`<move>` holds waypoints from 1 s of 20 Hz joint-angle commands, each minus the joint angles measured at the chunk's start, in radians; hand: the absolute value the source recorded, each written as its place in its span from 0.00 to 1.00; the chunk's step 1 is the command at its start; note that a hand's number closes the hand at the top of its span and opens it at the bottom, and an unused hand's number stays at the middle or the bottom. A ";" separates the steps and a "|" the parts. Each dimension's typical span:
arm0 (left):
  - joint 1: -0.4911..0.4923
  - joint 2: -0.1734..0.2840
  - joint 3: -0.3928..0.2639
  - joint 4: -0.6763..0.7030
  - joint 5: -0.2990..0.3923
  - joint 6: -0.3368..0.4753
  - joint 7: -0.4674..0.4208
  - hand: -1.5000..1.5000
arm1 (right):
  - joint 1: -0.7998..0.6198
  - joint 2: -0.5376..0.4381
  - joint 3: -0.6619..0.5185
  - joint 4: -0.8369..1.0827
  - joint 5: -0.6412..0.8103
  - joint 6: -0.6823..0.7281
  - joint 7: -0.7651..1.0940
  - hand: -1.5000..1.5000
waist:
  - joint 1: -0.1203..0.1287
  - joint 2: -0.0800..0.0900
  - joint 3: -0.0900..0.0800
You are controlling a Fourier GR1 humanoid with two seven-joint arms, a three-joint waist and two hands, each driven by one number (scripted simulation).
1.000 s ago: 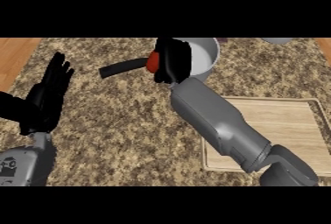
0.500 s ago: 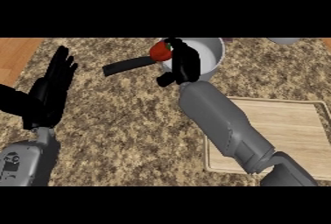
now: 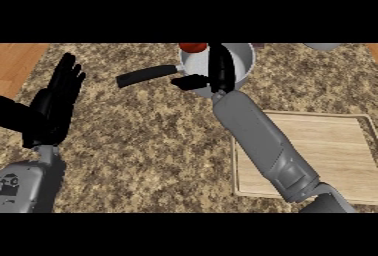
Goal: Pick the bell pepper from the tray and place it in the pot
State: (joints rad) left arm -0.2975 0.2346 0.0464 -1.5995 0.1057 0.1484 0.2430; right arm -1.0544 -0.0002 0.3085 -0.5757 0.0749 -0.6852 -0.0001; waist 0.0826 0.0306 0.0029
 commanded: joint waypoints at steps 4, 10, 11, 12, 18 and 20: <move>0.079 -0.028 -0.001 -0.009 -0.012 0.012 -0.048 0.50 | -0.001 -0.037 -0.200 0.093 -0.150 0.124 -0.280 0.00 | -0.028 -0.009 -0.002; 0.030 -0.016 0.027 0.031 -0.017 0.010 -0.036 0.50 | 0.014 -0.091 -0.253 0.119 -0.174 0.266 -0.330 0.00 | -0.069 -0.024 -0.003; 0.073 -0.016 0.027 -0.016 -0.010 0.004 -0.030 0.50 | 0.048 -0.089 -0.256 0.147 -0.171 0.295 -0.388 0.00 | -0.063 -0.024 -0.003; 0.073 -0.029 0.031 -0.005 -0.012 0.016 -0.044 0.50 | 0.042 -0.131 -0.285 0.144 -0.195 0.338 -0.393 0.00 | -0.064 -0.023 -0.003; 0.063 -0.041 0.034 0.037 -0.019 0.003 -0.063 0.50 | 0.043 -0.191 -0.291 0.151 -0.165 0.427 -0.369 0.00 | -0.070 -0.026 -0.003; 0.094 -0.010 0.052 -0.031 -0.016 -0.006 -0.021 0.50 | 0.058 -0.223 -0.305 0.138 -0.166 0.455 -0.384 0.00 | -0.069 -0.028 -0.003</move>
State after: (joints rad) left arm -0.2259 0.2225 0.0919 -1.6079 0.0967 0.1452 0.2200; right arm -1.0004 -0.1791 0.0225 -0.4372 -0.0955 -0.2872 -0.3740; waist 0.0157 0.0052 0.0004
